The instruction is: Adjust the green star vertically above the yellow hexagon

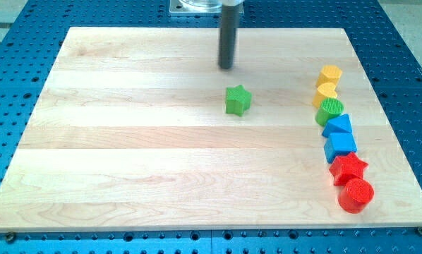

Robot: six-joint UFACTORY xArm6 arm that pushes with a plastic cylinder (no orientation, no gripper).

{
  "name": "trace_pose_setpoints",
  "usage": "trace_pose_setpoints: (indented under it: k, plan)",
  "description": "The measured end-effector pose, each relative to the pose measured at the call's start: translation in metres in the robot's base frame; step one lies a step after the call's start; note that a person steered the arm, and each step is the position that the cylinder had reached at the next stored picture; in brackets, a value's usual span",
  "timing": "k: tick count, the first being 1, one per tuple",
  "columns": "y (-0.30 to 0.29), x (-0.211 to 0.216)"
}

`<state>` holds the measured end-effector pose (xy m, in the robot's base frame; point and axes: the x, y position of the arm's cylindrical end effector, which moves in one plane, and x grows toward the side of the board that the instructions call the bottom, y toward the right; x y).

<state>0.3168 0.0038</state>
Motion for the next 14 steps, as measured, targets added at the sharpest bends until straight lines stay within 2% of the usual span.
trace_pose_setpoints:
  k: [1,2,3,4,5,7,8,10,11,12,13,14]
  plan:
    - [-0.001,0.072]
    - [0.042,0.096]
    - [0.020,0.100]
    - [0.001,0.143]
    - [0.060,0.129]
    - [0.074,0.032]
    - [0.084,0.028]
    - [0.079,0.103]
    - [0.096,0.093]
    - [0.143,0.044]
    - [0.169,0.017]
    - [0.166,0.007]
